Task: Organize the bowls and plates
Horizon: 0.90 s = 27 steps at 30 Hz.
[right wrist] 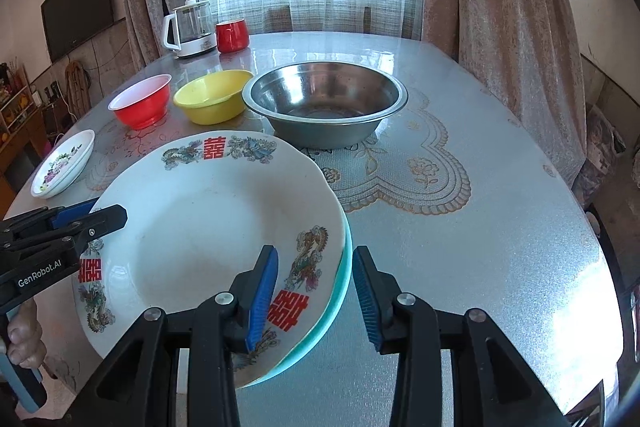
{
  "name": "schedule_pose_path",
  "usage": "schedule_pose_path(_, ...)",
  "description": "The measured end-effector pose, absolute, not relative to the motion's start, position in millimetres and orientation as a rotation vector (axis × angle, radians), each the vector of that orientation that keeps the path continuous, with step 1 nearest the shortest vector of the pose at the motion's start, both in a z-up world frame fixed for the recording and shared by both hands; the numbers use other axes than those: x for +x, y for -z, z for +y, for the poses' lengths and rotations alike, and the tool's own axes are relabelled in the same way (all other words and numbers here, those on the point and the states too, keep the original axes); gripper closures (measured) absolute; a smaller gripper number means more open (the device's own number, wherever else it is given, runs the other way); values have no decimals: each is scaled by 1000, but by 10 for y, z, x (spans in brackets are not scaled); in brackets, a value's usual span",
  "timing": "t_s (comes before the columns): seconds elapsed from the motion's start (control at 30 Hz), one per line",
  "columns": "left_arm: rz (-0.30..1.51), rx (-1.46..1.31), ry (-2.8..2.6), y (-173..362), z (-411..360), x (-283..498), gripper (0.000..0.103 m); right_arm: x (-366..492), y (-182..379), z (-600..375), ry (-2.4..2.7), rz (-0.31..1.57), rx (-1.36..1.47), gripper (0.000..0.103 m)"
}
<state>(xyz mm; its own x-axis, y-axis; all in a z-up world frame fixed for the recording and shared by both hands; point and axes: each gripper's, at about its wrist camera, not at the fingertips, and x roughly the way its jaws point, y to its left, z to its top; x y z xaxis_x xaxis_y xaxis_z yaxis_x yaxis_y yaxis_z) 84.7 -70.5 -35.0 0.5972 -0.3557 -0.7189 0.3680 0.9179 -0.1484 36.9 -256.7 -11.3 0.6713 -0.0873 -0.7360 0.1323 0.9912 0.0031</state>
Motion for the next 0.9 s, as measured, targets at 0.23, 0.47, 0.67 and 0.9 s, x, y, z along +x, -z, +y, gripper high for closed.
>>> schedule_pose_path(0.23, 813, -3, 392, 297, -588, 823, 68, 345, -6, -2497, 80, 794, 78, 64)
schedule_pose_path(0.47, 795, -41, 388, 218, -442, 781, 69, 388, -90, -2241, 13, 780, 30, 64)
schedule_pose_path(0.67, 770, -53, 350, 166, -281, 745, 69, 440, -114, -2090, -28, 782, 13, 64)
schedule_pose_path(0.9, 790, -117, 258, 223, 143, 723, 69, 538, -129, -1807, -123, 795, -25, 64)
